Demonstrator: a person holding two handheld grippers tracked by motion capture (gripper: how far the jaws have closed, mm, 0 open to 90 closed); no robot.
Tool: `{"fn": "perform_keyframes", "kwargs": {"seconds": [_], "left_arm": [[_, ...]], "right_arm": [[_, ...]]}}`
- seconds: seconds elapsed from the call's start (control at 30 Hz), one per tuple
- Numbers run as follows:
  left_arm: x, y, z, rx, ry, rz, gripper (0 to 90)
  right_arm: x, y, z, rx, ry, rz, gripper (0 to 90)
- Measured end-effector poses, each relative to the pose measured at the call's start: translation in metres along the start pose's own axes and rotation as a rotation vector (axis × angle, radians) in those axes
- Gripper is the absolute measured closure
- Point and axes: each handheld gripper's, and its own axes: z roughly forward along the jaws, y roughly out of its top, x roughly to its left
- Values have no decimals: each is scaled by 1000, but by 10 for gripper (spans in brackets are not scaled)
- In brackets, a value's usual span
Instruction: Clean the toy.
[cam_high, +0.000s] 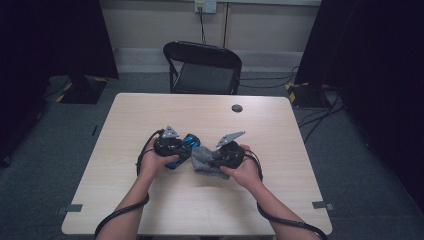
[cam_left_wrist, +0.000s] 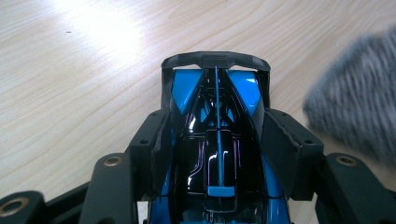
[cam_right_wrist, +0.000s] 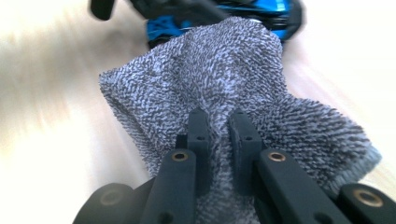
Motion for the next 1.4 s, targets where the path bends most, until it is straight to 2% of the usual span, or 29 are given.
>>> {"fn": "perform_keyframes", "kwargs": {"seconds": [0.17, 0.27, 0.33, 0.47, 0.53, 0.67, 0.73, 0.83, 0.9, 0.97, 1.17, 1.4], "left_arm": [[0, -2, -2, -6, 1, -2, 436], [0, -4, -2, -16, -4, -10, 436], [0, -4, -3, -16, -5, -12, 436], [0, -5, -3, -19, -4, -6, 436], [0, -5, -3, -21, -3, -6, 436], [-1, -6, -4, -20, 0, -12, 436], [0, -6, -5, -19, 10, -2, 436], [-1, -7, -5, -22, 4, -8, 436], [-1, -8, -6, -26, 8, -13, 436], [-1, -9, -6, -28, 7, -16, 436], [-1, -8, -6, -20, 6, -12, 436], [-1, -7, -6, -20, -1, -13, 435]], "right_arm": [[-14, 0, -7, -17, -62, 51, 815], [-22, -1, -8, -20, -78, 71, 815], [-29, -1, -7, -23, -73, 89, 815], [-43, -3, -8, -24, -113, 131, 815], [-49, -4, -9, -26, -125, 146, 815], [-58, -2, -7, -16, -177, 162, 815], [-61, 0, -4, -17, -184, 172, 815], [-62, 2, -1, -19, -196, 181, 814], [-63, 3, 8, 1, -236, 171, 815], [-61, 4, 15, 7, -250, 171, 814], [-55, 6, 31, 32, -262, 152, 814], [-45, 9, 45, 60, -261, 104, 813]]}}
